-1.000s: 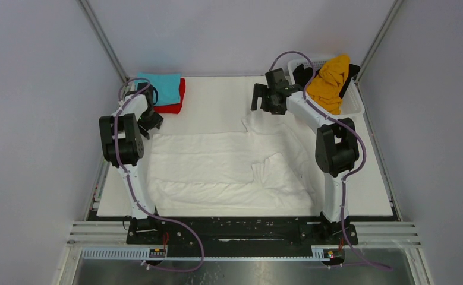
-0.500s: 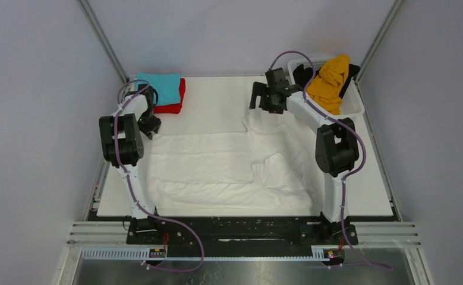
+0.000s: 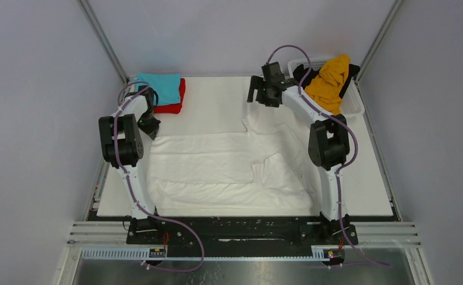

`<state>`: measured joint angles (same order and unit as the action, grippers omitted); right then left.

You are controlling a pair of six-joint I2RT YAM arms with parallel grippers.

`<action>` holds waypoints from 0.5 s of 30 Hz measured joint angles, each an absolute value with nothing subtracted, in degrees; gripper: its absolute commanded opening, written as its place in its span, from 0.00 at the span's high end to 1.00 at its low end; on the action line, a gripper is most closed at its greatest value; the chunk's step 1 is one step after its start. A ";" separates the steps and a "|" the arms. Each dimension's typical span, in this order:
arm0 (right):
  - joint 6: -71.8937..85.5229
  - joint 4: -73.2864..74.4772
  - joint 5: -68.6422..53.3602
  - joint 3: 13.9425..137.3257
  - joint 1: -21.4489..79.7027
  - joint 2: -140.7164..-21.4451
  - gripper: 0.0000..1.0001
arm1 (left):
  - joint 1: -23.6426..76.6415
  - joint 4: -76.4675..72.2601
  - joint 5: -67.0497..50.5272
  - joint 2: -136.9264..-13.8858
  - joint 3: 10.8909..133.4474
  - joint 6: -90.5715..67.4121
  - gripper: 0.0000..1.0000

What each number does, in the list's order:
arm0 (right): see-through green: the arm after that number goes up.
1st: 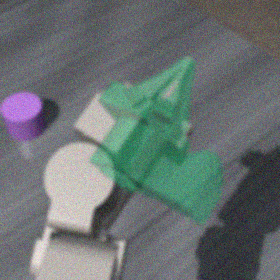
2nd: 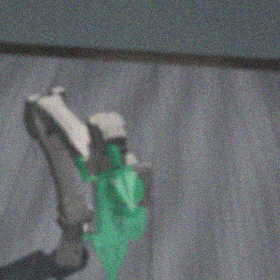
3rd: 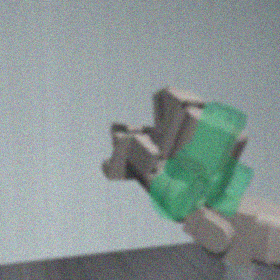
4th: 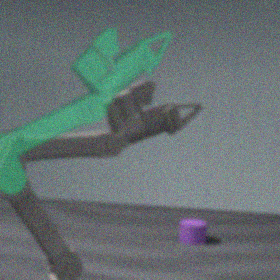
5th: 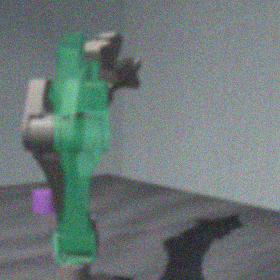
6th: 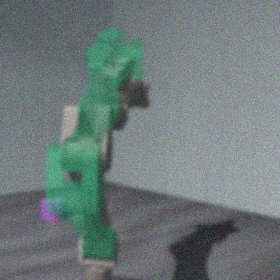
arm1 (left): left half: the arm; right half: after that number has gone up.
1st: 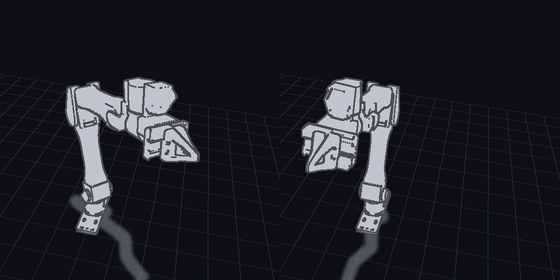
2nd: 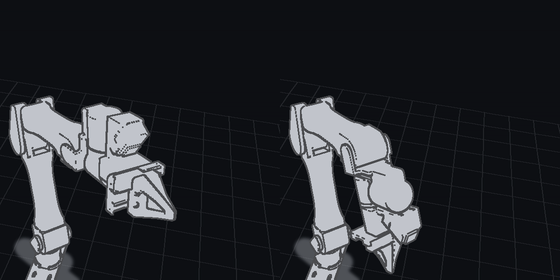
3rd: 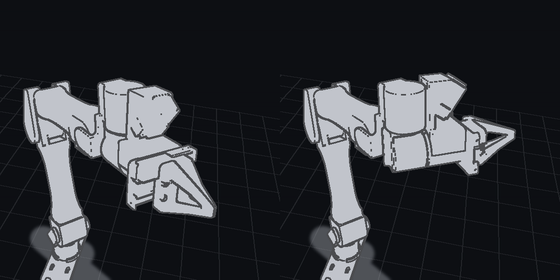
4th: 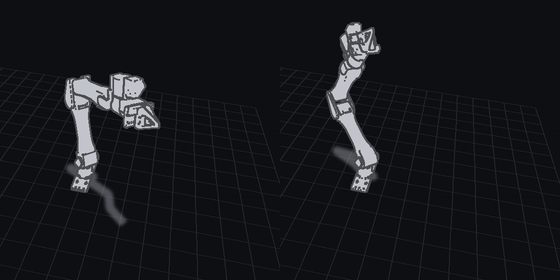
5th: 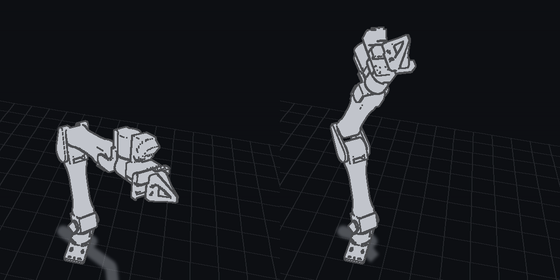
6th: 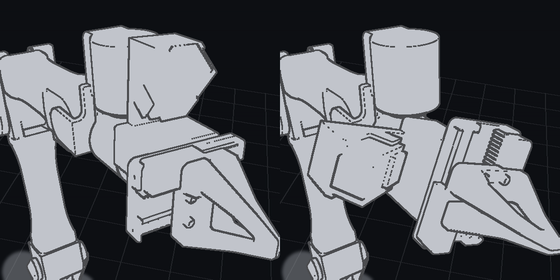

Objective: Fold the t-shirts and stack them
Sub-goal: Grab the side of the flattened tshirt furthest away from the robot with both arms

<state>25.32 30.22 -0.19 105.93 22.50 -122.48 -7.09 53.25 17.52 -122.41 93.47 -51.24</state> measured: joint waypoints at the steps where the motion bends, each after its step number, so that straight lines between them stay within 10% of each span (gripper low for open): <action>1: 25.32 31.31 0.16 109.30 22.50 -124.70 0.12 | -7.09 53.23 17.45 -122.34 93.36 -51.13 1.00; 9: 25.19 43.99 5.10 143.46 22.83 -146.87 0.18 | -7.09 53.89 16.93 -120.11 92.18 -49.69 1.00; 15: 26.26 47.40 5.48 141.51 23.00 -149.03 0.20 | -7.09 53.19 16.10 -117.14 90.83 -48.82 1.00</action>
